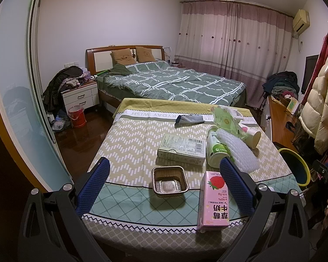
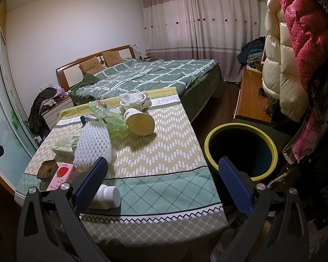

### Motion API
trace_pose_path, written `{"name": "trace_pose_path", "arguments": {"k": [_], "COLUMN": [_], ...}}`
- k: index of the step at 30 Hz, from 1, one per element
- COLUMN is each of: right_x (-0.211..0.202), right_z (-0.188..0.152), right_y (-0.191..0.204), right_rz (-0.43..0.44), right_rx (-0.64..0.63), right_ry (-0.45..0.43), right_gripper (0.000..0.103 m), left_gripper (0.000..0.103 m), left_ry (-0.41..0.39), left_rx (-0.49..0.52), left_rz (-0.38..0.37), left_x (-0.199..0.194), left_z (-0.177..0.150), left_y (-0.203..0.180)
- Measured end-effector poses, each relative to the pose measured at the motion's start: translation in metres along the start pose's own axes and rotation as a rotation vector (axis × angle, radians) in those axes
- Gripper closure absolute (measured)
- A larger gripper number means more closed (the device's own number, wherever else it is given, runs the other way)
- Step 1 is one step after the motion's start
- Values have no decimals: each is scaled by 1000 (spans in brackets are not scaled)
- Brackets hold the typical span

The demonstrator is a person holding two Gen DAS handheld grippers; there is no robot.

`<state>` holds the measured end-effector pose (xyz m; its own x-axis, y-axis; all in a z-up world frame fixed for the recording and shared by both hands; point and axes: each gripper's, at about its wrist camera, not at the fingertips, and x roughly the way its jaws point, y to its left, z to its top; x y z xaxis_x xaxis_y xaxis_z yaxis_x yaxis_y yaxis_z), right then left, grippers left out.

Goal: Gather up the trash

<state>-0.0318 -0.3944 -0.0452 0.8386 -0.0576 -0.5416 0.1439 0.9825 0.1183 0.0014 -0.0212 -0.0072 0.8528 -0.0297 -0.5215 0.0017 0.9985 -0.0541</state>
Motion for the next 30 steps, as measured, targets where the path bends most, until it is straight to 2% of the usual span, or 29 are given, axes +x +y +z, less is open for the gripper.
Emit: {"name": "trace_pose_path", "arguments": {"k": [18, 30], "right_x": [16, 62], "right_z": [-1, 12], "right_y": [7, 56], "right_rz": [11, 122], "right_rx": [0, -75], "right_ry": [27, 87], "right_gripper": [6, 6], "left_gripper": [4, 4], "left_ry": [16, 27], "left_rx": [-7, -15], "left_rz": [-1, 4], "left_x": [9, 31], "left_z": [-6, 0], "left_y": [1, 8]}}
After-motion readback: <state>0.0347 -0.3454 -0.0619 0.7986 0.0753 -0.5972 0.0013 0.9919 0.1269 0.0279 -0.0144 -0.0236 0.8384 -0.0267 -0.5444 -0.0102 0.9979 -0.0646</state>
